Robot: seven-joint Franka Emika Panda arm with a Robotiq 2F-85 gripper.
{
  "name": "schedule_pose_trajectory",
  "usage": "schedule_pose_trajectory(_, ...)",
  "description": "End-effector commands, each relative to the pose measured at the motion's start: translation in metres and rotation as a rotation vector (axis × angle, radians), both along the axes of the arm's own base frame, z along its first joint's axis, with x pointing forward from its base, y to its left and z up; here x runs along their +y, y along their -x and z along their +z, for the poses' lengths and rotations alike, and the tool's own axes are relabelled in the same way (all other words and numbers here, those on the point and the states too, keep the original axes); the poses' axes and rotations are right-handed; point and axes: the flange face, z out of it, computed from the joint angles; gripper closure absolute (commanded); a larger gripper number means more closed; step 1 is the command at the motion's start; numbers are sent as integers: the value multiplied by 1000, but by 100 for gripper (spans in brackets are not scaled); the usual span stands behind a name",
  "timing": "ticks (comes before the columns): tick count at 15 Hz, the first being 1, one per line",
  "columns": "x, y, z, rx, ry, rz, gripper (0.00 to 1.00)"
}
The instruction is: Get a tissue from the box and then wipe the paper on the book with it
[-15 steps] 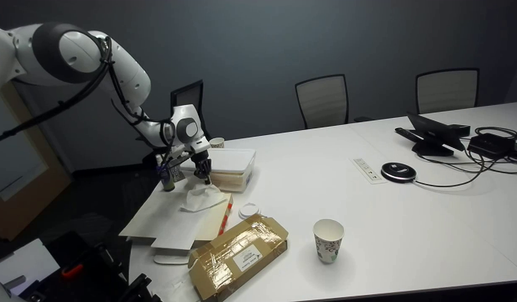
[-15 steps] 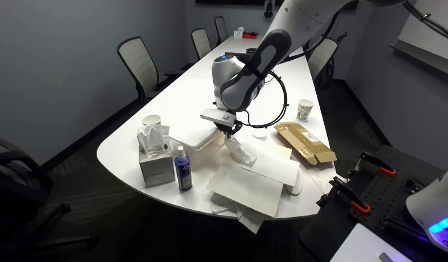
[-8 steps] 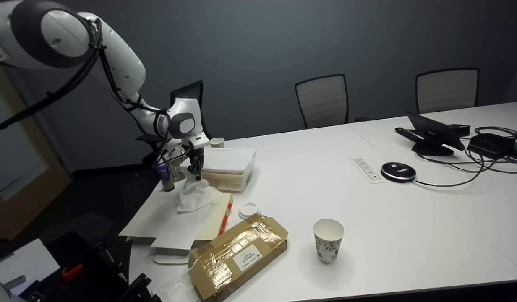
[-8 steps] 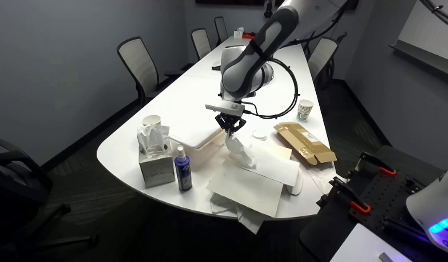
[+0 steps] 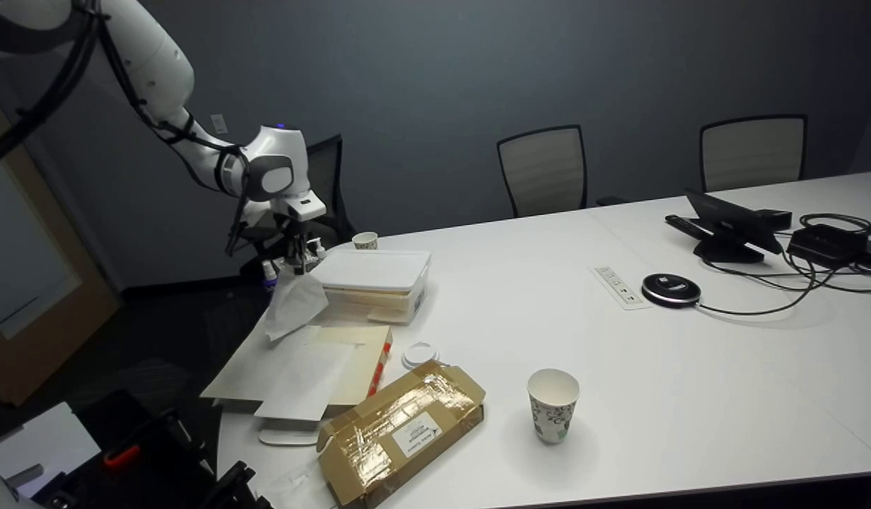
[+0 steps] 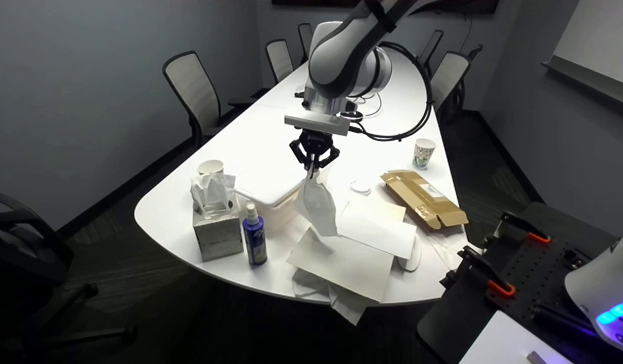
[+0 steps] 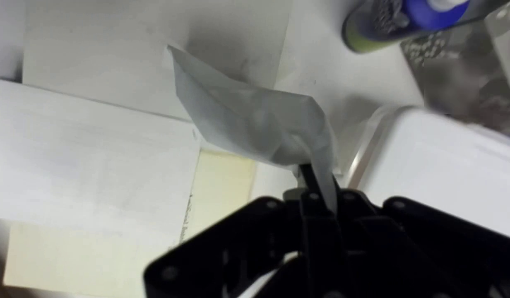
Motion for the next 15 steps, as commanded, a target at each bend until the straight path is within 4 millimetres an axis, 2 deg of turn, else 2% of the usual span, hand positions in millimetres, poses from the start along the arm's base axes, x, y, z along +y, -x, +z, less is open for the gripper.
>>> schedule_pose_trajectory(1,25,23,25,-49,-134,57,100)
schedule_pose_trajectory(5,50,32,19,-79,-218,102,100)
schedule_pose_trajectory(11,55,33,-5,-100,-173,112,100)
schedule_pose_trajectory(15,60,31,-32,-112,-133,76,100)
